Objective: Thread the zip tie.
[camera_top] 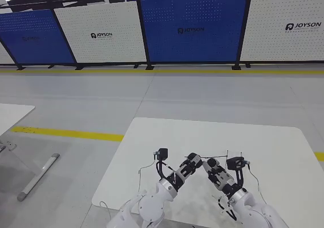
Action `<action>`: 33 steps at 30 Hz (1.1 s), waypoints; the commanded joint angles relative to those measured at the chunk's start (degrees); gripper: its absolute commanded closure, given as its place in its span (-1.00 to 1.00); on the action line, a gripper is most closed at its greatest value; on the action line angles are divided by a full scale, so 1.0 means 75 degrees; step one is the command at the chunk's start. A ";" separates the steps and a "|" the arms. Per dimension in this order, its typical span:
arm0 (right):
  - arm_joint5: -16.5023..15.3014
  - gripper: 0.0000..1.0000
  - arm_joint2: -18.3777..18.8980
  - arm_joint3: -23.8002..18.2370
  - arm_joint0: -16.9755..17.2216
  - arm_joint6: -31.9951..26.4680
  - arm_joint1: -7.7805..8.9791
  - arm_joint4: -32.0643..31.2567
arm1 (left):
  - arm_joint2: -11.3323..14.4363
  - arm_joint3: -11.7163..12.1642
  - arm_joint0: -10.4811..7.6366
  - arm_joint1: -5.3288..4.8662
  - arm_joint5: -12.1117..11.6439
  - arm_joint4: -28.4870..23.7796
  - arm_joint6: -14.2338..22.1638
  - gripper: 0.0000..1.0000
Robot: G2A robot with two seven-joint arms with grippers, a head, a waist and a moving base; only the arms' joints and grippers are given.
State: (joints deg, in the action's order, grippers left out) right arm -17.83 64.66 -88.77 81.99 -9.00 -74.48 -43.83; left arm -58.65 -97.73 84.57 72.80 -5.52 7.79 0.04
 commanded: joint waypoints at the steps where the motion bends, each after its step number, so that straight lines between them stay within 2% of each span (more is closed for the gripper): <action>1: -0.0015 0.56 0.0090 -0.0045 0.0075 0.0088 0.0013 0.0093 | -0.0022 0.0028 -0.0015 0.0005 0.0019 0.0031 -0.0104 1.00; 2: -0.0049 0.74 0.0144 -0.0068 0.0120 0.0123 0.0023 0.0156 | -0.0024 0.0049 -0.0022 0.0009 0.0024 0.0037 -0.0142 1.00; 3: -0.0092 0.76 0.0204 -0.0096 0.0170 0.0161 0.0033 0.0223 | -0.0031 0.0075 -0.0033 0.0013 0.0027 0.0016 -0.0169 1.00; 11: -0.0220 0.70 0.0531 -0.0499 0.0506 0.0184 0.0135 0.0568 | 0.0028 0.0212 -0.0130 0.0045 0.0026 0.0037 -0.0209 1.00; 15: -0.0220 0.52 0.0519 -0.0658 0.0555 0.0200 0.0172 0.0558 | 0.0064 0.0228 -0.0166 0.0056 0.0051 0.0059 -0.0160 1.00; 19: -0.0220 0.62 0.0455 -0.0709 0.0524 0.0267 0.0189 0.0549 | 0.0078 0.0227 -0.0158 0.0062 0.0042 0.0081 -0.0151 1.00; 22: -0.0220 0.60 0.0425 -0.0714 0.0491 0.0305 0.0202 0.0549 | 0.0065 0.0220 -0.0127 0.0058 0.0014 0.0110 -0.0142 1.00; 27: -0.0220 0.76 0.0420 -0.0703 0.0444 0.0392 0.0216 0.0527 | 0.0037 0.0239 -0.0105 0.0054 0.0009 0.0130 -0.0098 1.00; 30: -0.0220 0.74 0.0420 -0.0711 0.0437 0.0440 0.0221 0.0557 | 0.0058 0.0238 -0.0110 0.0055 0.0004 0.0167 -0.0044 1.00; 32: -0.0220 1.00 0.0427 -0.0718 0.0448 0.0507 0.0225 0.0567 | 0.0076 0.0229 -0.0109 0.0057 0.0002 0.0199 -0.0034 1.00; 33: -0.0220 1.00 0.0431 -0.0717 0.0453 0.0526 0.0227 0.0567 | 0.0082 0.0225 -0.0109 0.0058 0.0001 0.0207 -0.0030 1.00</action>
State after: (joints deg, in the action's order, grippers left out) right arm -19.48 67.86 -94.15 85.35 -5.18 -72.79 -39.57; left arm -58.07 -96.01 83.75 73.23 -5.51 9.30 -0.19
